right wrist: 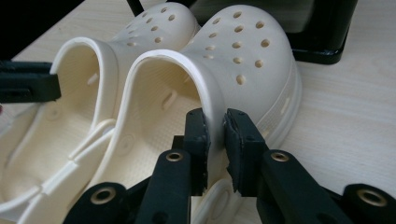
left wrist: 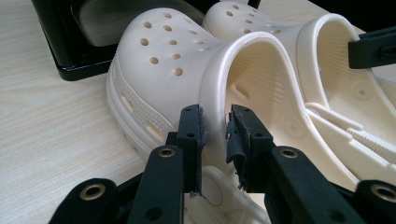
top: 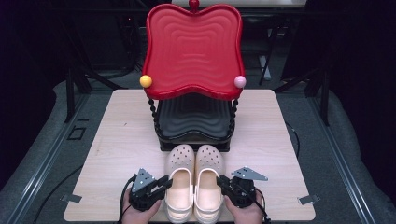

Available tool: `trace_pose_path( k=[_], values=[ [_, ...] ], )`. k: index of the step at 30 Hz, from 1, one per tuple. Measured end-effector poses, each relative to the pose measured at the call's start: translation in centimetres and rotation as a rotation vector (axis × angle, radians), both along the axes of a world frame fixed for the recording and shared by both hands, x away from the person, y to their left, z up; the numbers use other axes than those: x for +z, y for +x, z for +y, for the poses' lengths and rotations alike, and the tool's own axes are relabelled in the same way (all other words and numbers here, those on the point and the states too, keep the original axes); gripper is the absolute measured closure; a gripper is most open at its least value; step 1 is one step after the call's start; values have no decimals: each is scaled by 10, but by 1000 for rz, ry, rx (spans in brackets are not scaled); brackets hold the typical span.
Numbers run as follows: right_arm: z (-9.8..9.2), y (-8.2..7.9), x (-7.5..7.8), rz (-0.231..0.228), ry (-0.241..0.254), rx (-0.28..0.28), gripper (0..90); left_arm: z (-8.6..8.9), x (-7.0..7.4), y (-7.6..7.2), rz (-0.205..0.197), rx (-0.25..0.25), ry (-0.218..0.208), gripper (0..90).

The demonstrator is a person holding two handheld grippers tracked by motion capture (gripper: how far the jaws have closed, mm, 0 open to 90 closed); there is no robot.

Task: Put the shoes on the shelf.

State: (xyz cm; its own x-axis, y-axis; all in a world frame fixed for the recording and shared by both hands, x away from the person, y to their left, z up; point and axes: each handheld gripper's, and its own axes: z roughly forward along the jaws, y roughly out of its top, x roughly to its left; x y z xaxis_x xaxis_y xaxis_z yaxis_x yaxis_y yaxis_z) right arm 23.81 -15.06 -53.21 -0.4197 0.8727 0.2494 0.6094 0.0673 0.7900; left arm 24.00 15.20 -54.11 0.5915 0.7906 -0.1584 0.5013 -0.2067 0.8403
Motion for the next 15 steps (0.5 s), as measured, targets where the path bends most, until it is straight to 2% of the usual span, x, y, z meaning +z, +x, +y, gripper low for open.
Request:
trace_pose_path(
  k=[2, 3, 5, 6, 7, 9, 11, 12, 13, 14, 15],
  values=[
    [2, -3, 1, -46, -50, 6, 752, -1, 1, 0, -6, 1, 1, 719],
    [2, -3, 1, -46, -50, 6, 752, -1, 1, 0, -6, 1, 1, 705],
    [8, -5, 3, -93, -147, 28, 716, -3, 2, 1, -20, 0, 14, 690],
    [13, -4, 4, -157, -195, 33, 679, -5, 3, 1, -30, 2, 26, 676],
    [14, -4, 6, -148, -226, 50, 670, -7, 4, 3, -42, 7, 50, 671],
    [18, -1, 6, -174, -268, 71, 669, -10, 5, 6, -59, 17, 73, 664],
    [21, 5, 6, -173, -291, 91, 669, -12, 7, 9, -55, 23, 59, 667],
    [22, 7, 6, -171, -292, 91, 668, -15, 7, 11, -59, 22, 70, 666],
    [23, 10, 6, -167, -315, 99, 668, -17, 8, 13, -69, 28, 85, 666],
    [24, 12, 5, -196, -313, 97, 668, -18, 9, 14, -72, 26, 92, 666],
    [24, 13, 6, -187, -326, 110, 668, -20, 10, 16, -75, 26, 90, 665]
  ],
)
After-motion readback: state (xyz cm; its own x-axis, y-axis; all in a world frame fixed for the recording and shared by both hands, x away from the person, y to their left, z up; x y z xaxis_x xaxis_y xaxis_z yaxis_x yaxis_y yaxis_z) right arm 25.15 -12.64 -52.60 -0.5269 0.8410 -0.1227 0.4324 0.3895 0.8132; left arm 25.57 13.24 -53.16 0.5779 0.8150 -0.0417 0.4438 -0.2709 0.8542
